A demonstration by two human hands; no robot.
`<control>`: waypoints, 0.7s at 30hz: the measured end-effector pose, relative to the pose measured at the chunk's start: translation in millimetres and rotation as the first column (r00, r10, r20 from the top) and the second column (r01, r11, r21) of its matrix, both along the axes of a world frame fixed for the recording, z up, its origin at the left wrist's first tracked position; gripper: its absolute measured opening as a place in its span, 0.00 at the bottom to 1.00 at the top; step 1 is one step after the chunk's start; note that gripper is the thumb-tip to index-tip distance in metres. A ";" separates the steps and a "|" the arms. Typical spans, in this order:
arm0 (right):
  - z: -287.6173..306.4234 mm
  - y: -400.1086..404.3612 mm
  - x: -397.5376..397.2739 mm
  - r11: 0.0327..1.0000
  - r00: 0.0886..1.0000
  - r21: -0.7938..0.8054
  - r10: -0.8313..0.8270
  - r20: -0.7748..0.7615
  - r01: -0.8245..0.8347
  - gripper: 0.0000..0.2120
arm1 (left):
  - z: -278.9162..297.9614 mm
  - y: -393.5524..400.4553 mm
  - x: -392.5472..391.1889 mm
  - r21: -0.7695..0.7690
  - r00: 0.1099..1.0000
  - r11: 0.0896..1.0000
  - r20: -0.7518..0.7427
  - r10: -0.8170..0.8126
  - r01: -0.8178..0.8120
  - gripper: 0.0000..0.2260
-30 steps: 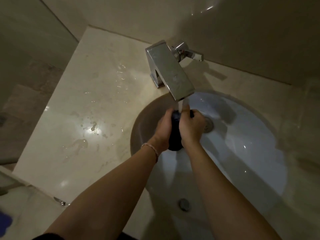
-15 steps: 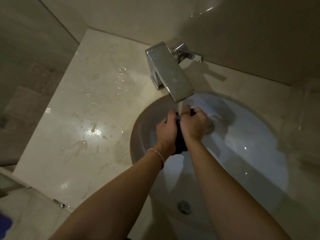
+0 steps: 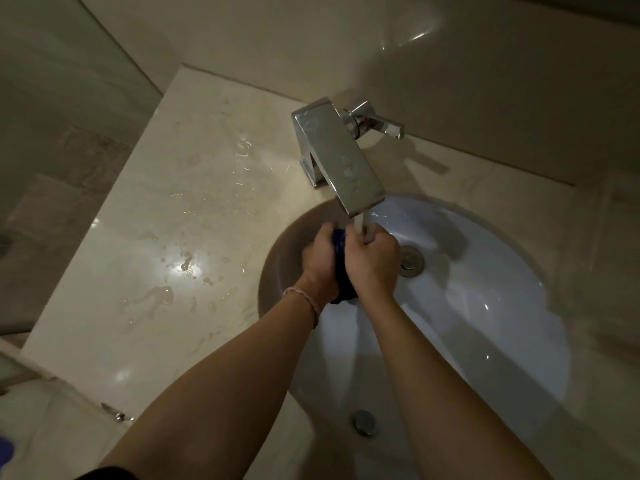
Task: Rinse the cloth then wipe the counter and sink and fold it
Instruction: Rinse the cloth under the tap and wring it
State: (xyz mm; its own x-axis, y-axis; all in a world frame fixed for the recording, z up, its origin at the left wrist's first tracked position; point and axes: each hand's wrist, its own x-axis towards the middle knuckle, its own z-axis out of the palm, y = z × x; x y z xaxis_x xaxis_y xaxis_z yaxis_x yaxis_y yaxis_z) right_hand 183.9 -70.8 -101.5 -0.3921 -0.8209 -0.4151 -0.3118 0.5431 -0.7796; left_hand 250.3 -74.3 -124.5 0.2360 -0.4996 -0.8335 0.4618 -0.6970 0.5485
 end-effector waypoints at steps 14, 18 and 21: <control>-9.0 24.2 1.9 0.994 0.964 -0.005 -0.107 0.245 0.112 0.11 | 17.6 -10.8 -13.0 -0.039 0.962 0.999 0.272 0.021 -0.011 0.10; 6.5 18.1 -12.7 0.969 0.951 -0.051 -0.226 0.210 0.241 0.12 | 10.2 0.4 -4.6 -0.006 0.999 1.000 -0.043 -0.021 0.021 0.23; 15.3 22.5 -13.3 0.972 0.948 -0.082 -0.193 0.254 0.220 0.10 | 12.4 10.9 3.6 -0.095 0.910 0.961 -0.309 -0.277 0.260 0.30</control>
State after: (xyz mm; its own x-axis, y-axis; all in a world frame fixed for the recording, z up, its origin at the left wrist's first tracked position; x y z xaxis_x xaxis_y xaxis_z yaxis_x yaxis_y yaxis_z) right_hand 170.6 -48.2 -86.2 -0.4564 -0.7775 -0.4327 0.0043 0.4844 -0.8748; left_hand 253.9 -63.3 -112.1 -0.1846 -0.5508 -0.8140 0.4163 -0.7941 0.4429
